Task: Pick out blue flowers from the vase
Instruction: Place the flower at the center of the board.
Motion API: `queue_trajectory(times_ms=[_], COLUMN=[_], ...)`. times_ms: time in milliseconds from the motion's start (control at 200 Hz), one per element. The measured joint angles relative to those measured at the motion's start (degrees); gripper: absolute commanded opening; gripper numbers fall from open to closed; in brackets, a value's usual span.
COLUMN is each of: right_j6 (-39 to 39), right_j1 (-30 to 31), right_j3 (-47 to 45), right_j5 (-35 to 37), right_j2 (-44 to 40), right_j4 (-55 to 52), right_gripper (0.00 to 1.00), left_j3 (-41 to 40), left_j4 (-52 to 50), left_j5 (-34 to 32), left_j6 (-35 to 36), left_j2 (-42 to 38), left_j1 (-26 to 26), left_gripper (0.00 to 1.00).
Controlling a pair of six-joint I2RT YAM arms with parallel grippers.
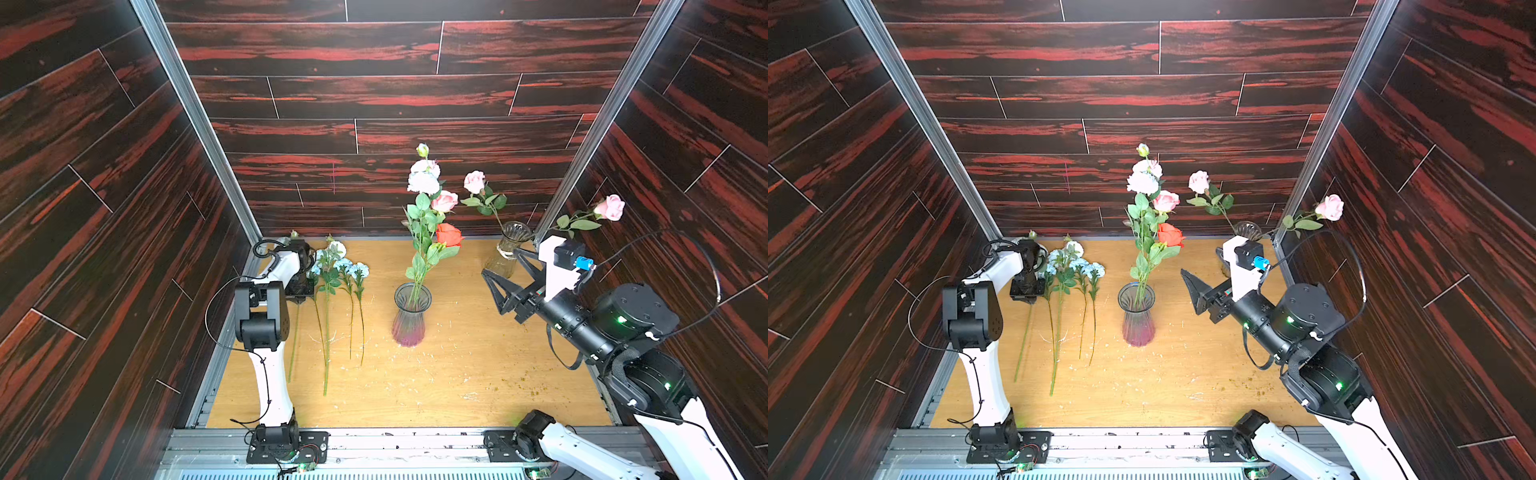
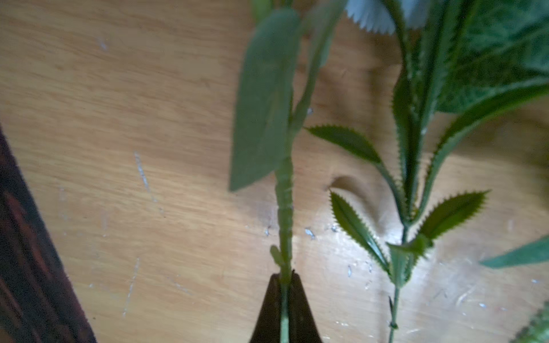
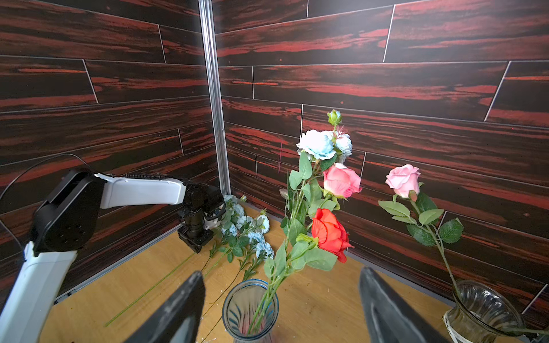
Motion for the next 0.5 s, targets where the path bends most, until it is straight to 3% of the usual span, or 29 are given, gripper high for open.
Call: queue_trajectory(times_ms=[281, 501], right_j6=[0.0, 0.0], right_j1=[0.0, 0.0], right_j3=[0.0, 0.0], right_j5=[-0.3, -0.7], right_j2=[0.4, 0.7], right_j4=[0.0, 0.0], right_gripper=[0.83, 0.83], left_j3=[1.4, 1.0], left_j4=[-1.0, -0.7], left_j5=[0.5, -2.4], left_j6=[0.4, -0.2], left_j2=[0.0, -5.1], left_j1=[0.0, -0.6], left_gripper=[0.62, 0.66])
